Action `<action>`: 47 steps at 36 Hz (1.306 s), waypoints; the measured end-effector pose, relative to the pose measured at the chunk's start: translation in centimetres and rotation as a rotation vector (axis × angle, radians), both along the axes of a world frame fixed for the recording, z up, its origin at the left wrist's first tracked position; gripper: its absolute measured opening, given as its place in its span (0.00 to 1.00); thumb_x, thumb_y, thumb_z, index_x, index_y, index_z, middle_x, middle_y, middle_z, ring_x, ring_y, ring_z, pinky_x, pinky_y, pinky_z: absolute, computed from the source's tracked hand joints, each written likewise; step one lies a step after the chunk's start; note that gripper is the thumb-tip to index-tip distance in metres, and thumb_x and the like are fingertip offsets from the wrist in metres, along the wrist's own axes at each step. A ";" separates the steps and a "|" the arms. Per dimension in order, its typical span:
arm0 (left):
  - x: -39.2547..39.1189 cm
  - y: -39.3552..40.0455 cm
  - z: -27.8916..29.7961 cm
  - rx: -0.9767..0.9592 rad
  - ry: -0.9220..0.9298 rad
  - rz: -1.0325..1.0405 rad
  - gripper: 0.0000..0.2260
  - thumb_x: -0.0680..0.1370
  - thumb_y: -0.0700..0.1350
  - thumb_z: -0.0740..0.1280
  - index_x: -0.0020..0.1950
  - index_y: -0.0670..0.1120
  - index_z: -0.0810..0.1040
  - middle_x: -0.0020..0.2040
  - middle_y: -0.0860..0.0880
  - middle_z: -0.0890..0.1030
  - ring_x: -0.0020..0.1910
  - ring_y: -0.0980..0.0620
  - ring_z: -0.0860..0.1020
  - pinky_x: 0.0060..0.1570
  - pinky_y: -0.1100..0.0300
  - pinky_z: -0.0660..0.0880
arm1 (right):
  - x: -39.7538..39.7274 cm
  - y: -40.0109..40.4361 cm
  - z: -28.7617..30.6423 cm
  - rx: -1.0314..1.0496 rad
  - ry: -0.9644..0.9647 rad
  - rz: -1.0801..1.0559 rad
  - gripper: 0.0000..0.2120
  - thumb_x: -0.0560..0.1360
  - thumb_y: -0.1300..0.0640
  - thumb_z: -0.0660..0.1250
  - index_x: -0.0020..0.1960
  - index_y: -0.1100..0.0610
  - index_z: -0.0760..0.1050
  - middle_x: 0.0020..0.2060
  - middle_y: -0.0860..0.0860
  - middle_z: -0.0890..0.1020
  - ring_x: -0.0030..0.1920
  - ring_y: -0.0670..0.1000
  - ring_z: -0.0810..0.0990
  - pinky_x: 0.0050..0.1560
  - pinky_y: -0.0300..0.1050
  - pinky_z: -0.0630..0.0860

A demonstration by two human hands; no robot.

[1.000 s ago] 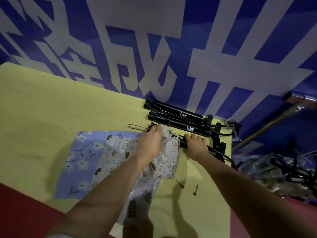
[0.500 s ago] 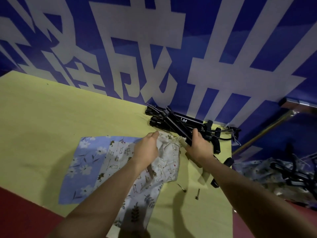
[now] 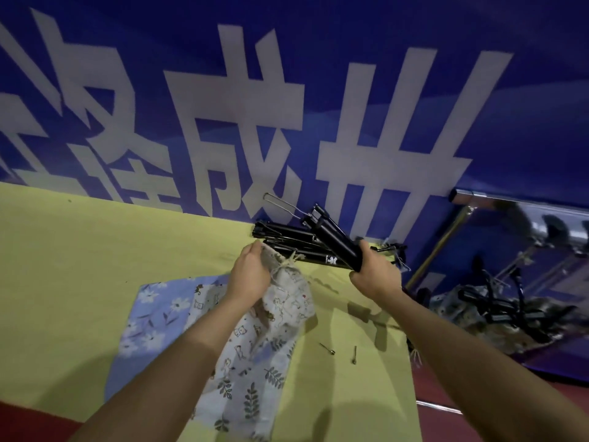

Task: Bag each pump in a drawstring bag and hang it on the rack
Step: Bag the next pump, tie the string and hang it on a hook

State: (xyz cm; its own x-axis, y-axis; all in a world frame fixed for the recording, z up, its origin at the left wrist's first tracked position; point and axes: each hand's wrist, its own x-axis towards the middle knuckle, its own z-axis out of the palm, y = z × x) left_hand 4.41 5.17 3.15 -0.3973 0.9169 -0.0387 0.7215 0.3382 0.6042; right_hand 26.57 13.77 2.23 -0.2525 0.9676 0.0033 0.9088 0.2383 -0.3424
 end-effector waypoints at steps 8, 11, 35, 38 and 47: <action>-0.1 -0.3 2.2 0.120 -0.071 0.066 0.29 0.78 0.32 0.57 0.77 0.40 0.50 0.77 0.44 0.56 0.71 0.43 0.65 0.65 0.54 0.67 | 1.3 -2.3 1.5 0.075 -0.216 0.063 0.29 0.72 0.58 0.64 0.70 0.51 0.59 0.53 0.54 0.78 0.48 0.58 0.79 0.36 0.46 0.72; -0.2 -0.8 2.4 0.164 -0.090 0.081 0.32 0.78 0.31 0.57 0.78 0.43 0.47 0.78 0.46 0.54 0.70 0.44 0.66 0.56 0.58 0.69 | 1.4 -3.1 1.5 0.103 -0.279 0.068 0.30 0.72 0.59 0.64 0.71 0.50 0.58 0.54 0.54 0.77 0.50 0.58 0.78 0.38 0.46 0.68; 4.4 -2.8 2.0 0.110 0.083 -0.267 0.18 0.75 0.29 0.57 0.57 0.49 0.62 0.57 0.44 0.64 0.39 0.47 0.75 0.37 0.54 0.75 | 0.5 -6.5 2.1 0.083 0.009 0.074 0.21 0.71 0.55 0.66 0.61 0.52 0.63 0.47 0.52 0.79 0.44 0.57 0.79 0.37 0.46 0.74; 3.9 -3.1 2.0 0.109 0.181 -0.281 0.16 0.72 0.27 0.56 0.51 0.47 0.62 0.54 0.43 0.66 0.39 0.44 0.74 0.38 0.51 0.74 | 1.2 -6.6 2.1 0.080 0.018 0.072 0.23 0.71 0.54 0.66 0.63 0.52 0.63 0.48 0.52 0.80 0.45 0.57 0.79 0.37 0.45 0.72; 2.4 -3.0 1.2 -0.021 0.199 -0.155 0.16 0.76 0.30 0.55 0.62 0.38 0.70 0.63 0.41 0.69 0.52 0.42 0.74 0.47 0.54 0.71 | 2.5 -7.2 1.3 0.025 0.020 0.107 0.23 0.70 0.54 0.66 0.62 0.50 0.64 0.48 0.52 0.80 0.46 0.57 0.78 0.40 0.47 0.76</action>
